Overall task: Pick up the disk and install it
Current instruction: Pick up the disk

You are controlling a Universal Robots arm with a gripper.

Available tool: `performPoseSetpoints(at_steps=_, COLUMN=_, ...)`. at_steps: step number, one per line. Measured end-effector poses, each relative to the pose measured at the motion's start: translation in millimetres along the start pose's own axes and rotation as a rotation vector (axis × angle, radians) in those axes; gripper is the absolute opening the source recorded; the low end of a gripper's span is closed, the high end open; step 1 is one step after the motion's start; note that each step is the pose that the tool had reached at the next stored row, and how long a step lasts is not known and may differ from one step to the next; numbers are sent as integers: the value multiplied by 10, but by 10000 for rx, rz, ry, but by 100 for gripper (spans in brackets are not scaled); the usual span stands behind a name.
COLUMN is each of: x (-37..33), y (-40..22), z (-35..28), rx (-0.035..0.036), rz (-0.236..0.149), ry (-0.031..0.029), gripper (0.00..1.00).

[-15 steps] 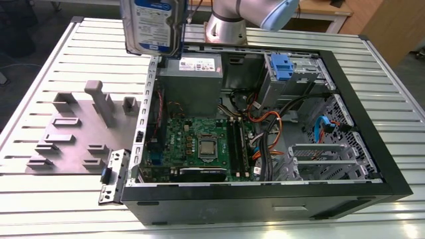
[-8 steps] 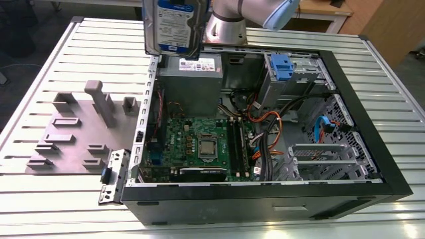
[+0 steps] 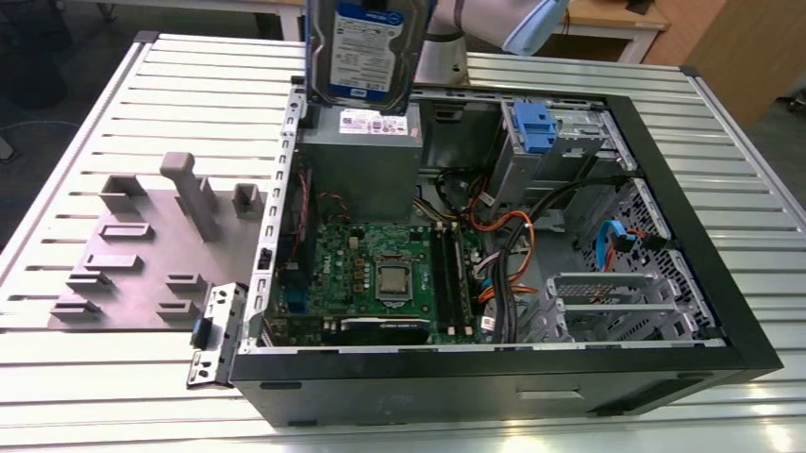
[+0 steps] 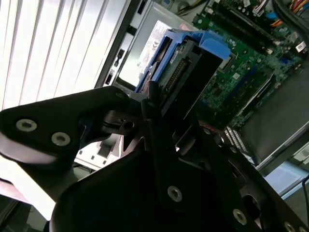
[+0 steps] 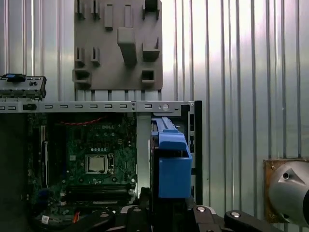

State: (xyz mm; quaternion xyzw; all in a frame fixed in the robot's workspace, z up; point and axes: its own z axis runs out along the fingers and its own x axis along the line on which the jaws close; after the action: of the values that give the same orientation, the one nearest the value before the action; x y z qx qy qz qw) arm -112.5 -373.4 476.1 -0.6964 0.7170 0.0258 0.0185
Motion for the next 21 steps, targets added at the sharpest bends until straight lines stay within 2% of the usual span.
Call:
performPoseSetpoints(at_steps=16, x=-20, y=-714, z=1, rx=-8, rz=1, ry=0, gripper=35)
performPoseSetpoints(at_steps=17, x=-21, y=-738, z=0, rx=-9, rz=0, ry=2, gripper=35)
performPoseSetpoints(at_steps=21, x=-12, y=-742, z=1, rx=-9, rz=0, ry=2, gripper=35)
